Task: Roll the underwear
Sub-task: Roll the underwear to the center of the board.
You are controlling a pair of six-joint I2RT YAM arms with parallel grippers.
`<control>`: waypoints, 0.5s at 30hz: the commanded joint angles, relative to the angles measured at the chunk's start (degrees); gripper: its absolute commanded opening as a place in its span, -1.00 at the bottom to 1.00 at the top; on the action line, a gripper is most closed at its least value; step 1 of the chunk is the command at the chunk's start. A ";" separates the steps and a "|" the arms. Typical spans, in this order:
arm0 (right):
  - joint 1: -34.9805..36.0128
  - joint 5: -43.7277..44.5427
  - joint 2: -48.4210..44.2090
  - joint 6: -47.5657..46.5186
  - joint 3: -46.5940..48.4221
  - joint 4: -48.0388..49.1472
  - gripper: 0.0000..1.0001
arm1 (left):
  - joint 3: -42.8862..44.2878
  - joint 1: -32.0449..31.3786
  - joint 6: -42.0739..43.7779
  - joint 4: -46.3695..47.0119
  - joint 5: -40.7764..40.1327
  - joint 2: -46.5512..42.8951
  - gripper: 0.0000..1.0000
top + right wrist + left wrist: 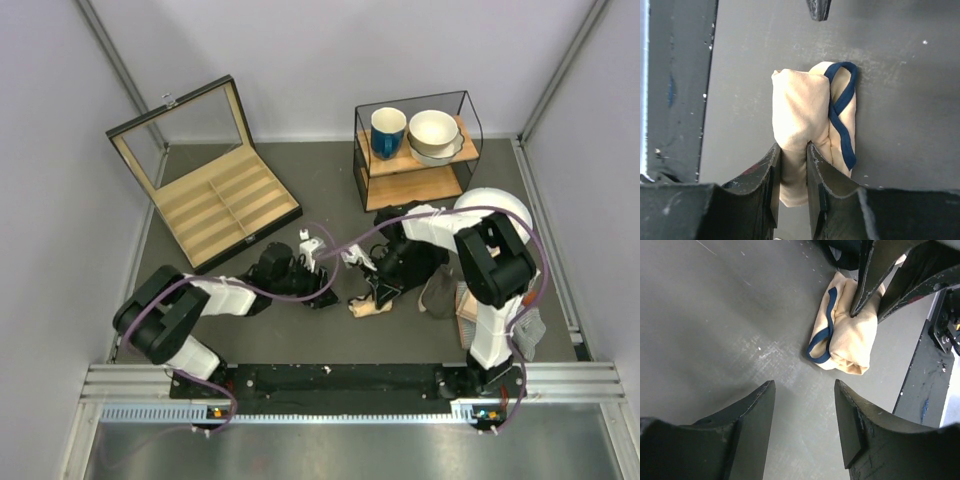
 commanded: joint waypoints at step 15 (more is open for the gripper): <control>-3.49 -2.64 10.54 6.10 5.47 -9.74 -0.64 | -0.22 -0.88 -25.00 42.47 14.22 23.09 0.27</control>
